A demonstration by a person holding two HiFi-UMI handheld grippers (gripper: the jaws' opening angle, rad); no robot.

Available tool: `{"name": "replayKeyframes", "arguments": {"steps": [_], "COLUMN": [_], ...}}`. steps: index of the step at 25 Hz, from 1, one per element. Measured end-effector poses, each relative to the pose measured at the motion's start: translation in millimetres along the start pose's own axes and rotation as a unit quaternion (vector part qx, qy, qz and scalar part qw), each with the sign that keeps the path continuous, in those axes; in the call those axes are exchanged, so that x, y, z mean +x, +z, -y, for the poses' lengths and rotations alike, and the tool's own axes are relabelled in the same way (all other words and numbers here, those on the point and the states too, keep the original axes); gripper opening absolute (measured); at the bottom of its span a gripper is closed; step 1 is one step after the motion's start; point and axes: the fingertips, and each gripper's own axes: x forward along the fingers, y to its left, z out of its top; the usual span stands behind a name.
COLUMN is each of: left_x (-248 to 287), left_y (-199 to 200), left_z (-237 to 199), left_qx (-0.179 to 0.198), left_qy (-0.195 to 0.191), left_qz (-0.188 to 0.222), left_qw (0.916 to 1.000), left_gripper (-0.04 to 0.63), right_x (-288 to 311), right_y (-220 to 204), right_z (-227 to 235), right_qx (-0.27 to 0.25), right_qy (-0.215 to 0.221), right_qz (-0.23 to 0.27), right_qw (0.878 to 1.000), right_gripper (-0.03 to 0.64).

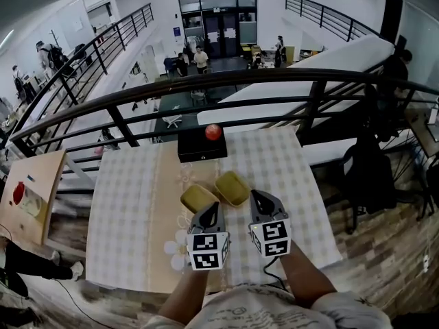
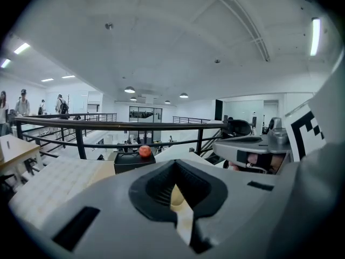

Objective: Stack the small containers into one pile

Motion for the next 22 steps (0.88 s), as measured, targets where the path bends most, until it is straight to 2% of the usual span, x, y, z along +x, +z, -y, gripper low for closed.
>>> {"name": "replayKeyframes", "arguments": {"steps": [3,8,12,22], "left_x": [4,3,1,-9], "left_y": [1,-7,-17,-32], "left_z": [10,-5,-24,-69], "left_qx": [-0.001,-0.005,-0.012,-0.041], "left_qy": [0.008,0.025,0.044,0.093], "left_qz": [-0.003,-0.009,-0.020,-0.035], "left_qw": [1.0000,0.9996,0.9987,0.9942], "left_gripper": [0.005,0.005,0.005,0.005], "right_x": [2,35,72,151], "right_y": [-10,-45,-76,-140], "right_z": [8,-14,-34,-64], "right_qx": [-0.008,0.001,-0.009,-0.068], "right_qy": [0.020,0.102,0.147,0.182], "right_qz": [-0.013,-0.084,-0.145,-0.252], "right_qw": [1.000,0.991,0.978,0.948], "right_gripper": [0.002,0.004,0.084,0.094]}}
